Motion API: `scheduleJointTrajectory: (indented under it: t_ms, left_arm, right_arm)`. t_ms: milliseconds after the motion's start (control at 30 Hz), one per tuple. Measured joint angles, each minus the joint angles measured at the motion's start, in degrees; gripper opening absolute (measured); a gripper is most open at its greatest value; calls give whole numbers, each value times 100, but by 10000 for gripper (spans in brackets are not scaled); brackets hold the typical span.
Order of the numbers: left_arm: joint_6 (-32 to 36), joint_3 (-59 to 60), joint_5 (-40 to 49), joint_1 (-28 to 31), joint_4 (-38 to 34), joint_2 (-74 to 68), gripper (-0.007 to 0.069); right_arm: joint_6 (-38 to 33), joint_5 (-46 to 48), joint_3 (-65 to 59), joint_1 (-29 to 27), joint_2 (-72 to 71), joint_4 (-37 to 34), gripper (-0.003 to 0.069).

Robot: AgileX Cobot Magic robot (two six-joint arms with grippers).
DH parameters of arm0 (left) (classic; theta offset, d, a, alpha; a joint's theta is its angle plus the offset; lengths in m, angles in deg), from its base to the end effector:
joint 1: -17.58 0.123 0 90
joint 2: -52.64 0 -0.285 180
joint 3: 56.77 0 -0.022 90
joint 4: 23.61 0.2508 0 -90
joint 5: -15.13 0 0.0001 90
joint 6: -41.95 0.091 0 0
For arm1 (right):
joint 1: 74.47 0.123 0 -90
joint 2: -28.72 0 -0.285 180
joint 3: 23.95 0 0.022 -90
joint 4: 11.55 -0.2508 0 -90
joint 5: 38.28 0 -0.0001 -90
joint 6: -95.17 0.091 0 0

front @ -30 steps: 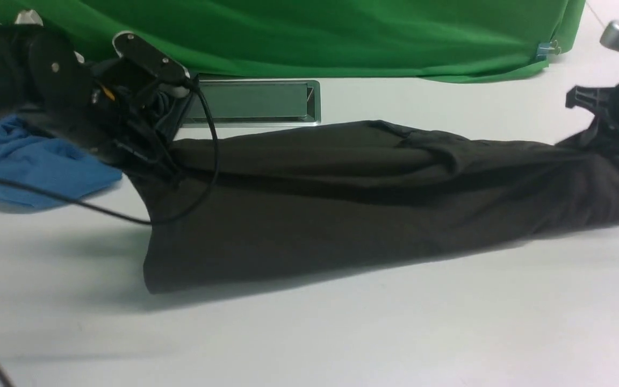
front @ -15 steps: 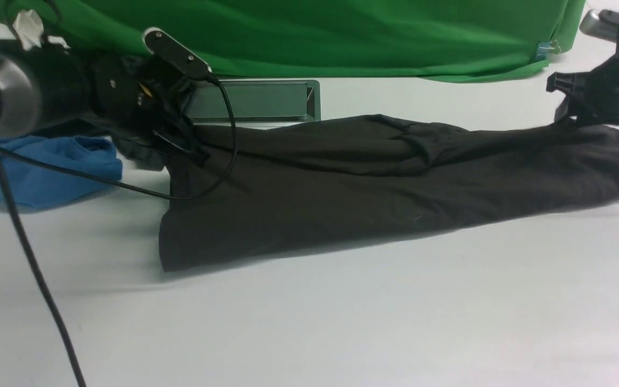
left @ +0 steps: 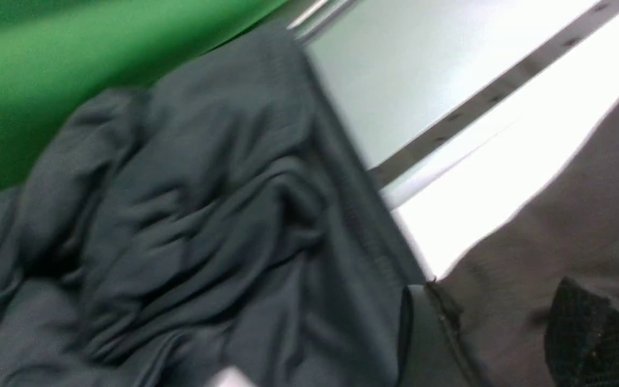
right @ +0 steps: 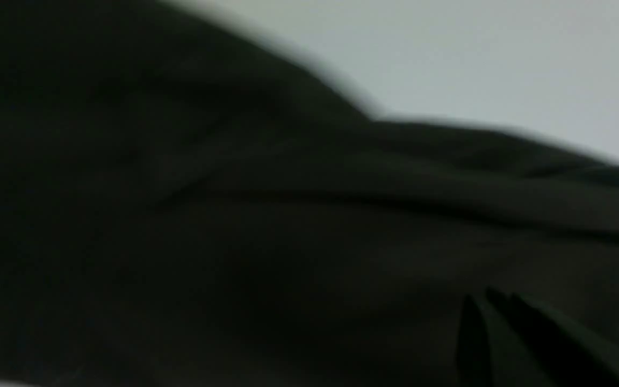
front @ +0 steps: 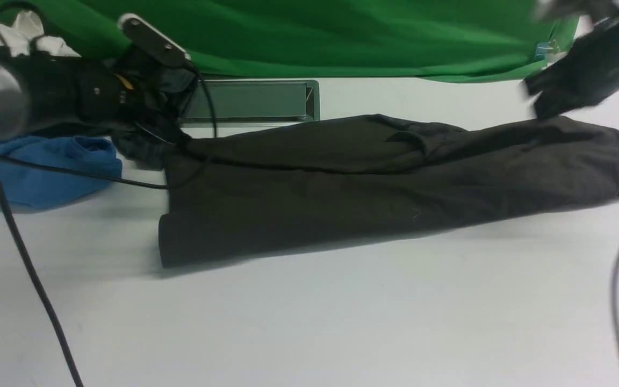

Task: Fold a long-sleeved shirt on a white desktop.
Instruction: 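Fold the black garment in half by bringing its near edge over to the far edge, then pull the folded dark garment lengthwise by its ends to straighten it flat on the table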

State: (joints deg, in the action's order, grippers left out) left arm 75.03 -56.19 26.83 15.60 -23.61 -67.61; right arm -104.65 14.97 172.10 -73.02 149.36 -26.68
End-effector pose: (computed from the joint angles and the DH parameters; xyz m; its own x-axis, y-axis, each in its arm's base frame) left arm 0.4369 -0.0151 0.1980 -0.5472 0.5651 -0.6175 0.3977 0.8247 0.4022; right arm 0.4278 0.0299 0.2445 -0.8838 -0.2028 -0.4216 -0.2746 0.9545 0.1165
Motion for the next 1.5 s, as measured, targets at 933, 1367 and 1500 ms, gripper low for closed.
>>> scheduleJointTrajectory:
  t_ms: [933, 1367, 1500]
  left_arm:
    - [-657, -57, 2906, -1636, -553, 1354, 19]
    - [-599, -46, 3584, -1671, -537, 1368, 19]
    - [-388, 265, 3407, -1901, -779, 1432, 19]
  right_arm:
    - [-324, -5577, 623, 996, 1942, -423, 29]
    - [-264, -847, 778, -723, 551, 397, 117]
    - [-50, -190, 789, -1585, 614, 516, 386]
